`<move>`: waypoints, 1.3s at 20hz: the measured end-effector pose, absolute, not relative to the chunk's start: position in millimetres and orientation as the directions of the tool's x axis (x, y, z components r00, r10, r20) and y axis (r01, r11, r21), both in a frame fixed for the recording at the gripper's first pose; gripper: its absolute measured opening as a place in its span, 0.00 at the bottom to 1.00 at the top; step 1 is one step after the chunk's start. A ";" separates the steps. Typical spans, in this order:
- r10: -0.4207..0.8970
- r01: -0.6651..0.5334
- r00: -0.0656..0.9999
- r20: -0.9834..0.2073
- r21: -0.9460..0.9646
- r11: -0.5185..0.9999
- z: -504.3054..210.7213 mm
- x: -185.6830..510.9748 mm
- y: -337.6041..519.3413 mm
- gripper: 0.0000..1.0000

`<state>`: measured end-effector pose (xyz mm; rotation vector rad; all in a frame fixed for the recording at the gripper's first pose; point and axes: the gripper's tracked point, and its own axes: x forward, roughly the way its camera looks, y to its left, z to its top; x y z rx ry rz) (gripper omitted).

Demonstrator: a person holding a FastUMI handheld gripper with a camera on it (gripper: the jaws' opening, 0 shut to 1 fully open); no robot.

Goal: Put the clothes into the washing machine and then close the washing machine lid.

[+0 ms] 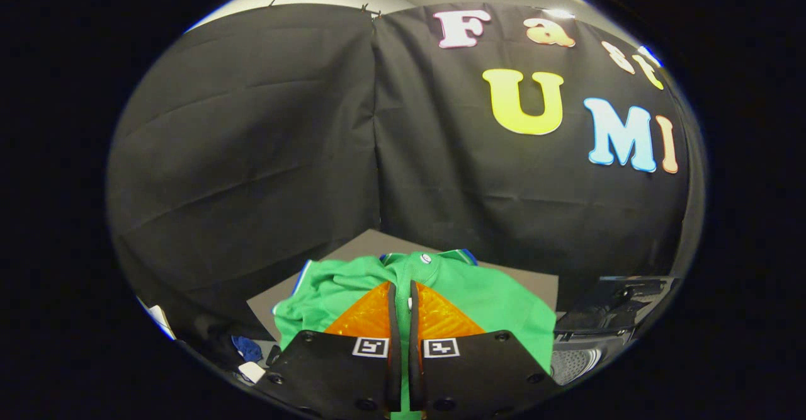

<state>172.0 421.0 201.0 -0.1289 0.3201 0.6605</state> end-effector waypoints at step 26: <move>0.309 -0.325 0.929 -0.201 -0.050 0.944 274.8 226.8 123.7 0.06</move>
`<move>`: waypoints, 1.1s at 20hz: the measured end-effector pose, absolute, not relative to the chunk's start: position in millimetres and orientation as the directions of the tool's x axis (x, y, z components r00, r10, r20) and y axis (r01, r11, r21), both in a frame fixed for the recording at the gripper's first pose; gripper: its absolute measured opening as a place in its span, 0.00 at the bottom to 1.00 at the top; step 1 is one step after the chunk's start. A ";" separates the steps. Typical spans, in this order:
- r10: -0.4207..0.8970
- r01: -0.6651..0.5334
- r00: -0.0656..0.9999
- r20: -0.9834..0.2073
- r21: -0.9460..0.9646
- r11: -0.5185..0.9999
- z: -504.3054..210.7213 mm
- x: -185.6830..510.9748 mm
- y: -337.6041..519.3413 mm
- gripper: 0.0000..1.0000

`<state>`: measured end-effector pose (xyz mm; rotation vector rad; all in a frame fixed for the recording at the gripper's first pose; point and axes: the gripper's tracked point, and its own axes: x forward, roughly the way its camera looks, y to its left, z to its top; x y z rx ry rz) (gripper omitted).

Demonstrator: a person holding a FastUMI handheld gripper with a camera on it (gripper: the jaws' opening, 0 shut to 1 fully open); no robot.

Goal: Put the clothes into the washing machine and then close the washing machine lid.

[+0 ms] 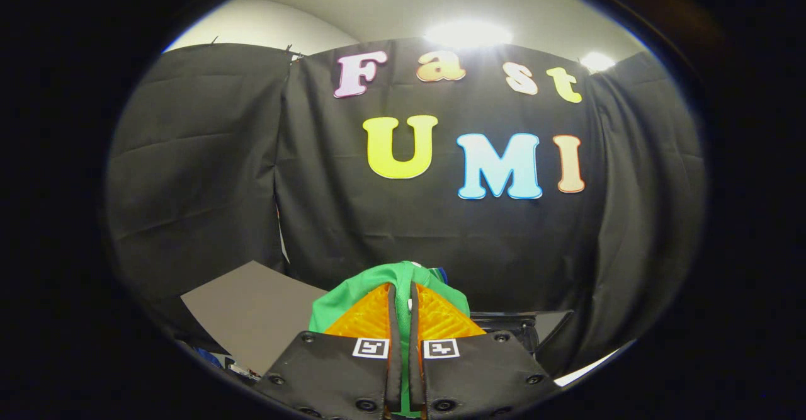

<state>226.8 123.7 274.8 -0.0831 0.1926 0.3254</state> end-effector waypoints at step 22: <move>0.139 -0.174 0.920 -0.366 -0.064 0.983 75.3 263.0 15.6 0.06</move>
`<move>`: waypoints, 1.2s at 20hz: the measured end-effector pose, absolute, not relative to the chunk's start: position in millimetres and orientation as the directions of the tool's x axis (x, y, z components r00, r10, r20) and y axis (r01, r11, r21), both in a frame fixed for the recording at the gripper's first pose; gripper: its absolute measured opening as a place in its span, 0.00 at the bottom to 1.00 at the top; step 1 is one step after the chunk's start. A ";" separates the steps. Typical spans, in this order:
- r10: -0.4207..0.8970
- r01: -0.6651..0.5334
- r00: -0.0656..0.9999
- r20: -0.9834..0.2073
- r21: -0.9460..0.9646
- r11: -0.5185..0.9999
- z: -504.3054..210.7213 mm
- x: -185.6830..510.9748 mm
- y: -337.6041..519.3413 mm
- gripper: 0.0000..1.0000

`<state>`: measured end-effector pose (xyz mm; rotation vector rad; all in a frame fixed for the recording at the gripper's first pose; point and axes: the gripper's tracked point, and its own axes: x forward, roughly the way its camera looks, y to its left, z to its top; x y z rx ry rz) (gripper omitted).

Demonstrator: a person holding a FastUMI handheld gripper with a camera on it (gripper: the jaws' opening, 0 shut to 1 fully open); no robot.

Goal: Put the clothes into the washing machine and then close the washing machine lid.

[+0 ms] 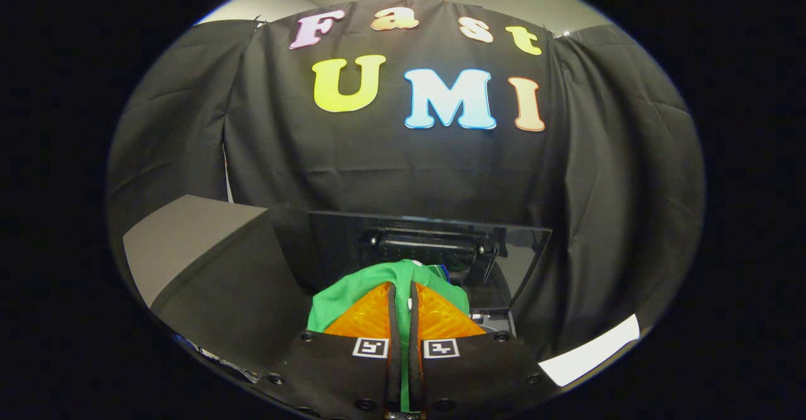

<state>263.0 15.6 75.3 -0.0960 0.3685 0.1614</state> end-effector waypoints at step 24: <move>0.037 -0.054 0.793 -0.608 -0.009 0.999 -134.7 283.8 -10.2 0.06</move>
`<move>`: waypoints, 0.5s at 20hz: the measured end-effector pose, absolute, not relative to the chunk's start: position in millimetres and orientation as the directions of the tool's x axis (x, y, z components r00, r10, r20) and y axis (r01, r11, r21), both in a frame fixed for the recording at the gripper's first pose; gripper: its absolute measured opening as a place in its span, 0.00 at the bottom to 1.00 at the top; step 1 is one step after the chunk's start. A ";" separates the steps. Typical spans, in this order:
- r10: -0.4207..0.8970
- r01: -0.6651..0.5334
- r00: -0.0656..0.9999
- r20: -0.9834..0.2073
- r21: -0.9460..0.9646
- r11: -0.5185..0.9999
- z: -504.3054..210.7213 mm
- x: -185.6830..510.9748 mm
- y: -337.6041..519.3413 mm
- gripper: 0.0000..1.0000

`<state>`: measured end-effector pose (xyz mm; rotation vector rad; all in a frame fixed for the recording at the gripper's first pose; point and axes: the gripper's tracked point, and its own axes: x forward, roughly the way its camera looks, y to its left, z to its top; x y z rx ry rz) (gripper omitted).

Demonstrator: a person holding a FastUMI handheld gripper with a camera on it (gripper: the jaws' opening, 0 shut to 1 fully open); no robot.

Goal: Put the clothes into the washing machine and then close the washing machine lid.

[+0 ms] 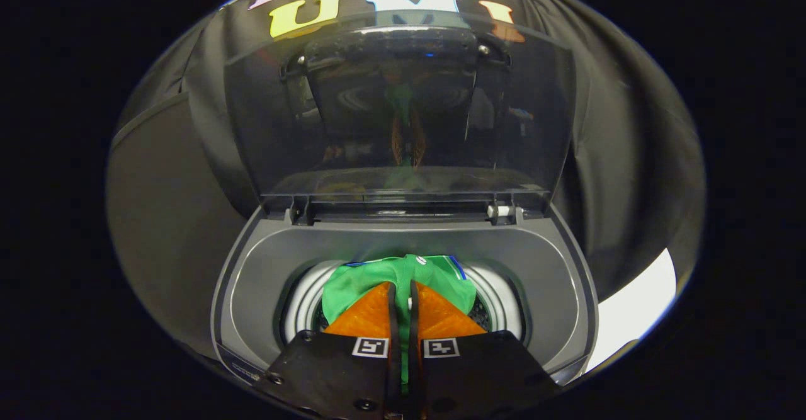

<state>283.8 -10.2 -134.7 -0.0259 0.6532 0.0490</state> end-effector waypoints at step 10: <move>0.023 -0.044 0.782 -0.623 -0.018 0.999 -160.4 290.2 -15.3 0.06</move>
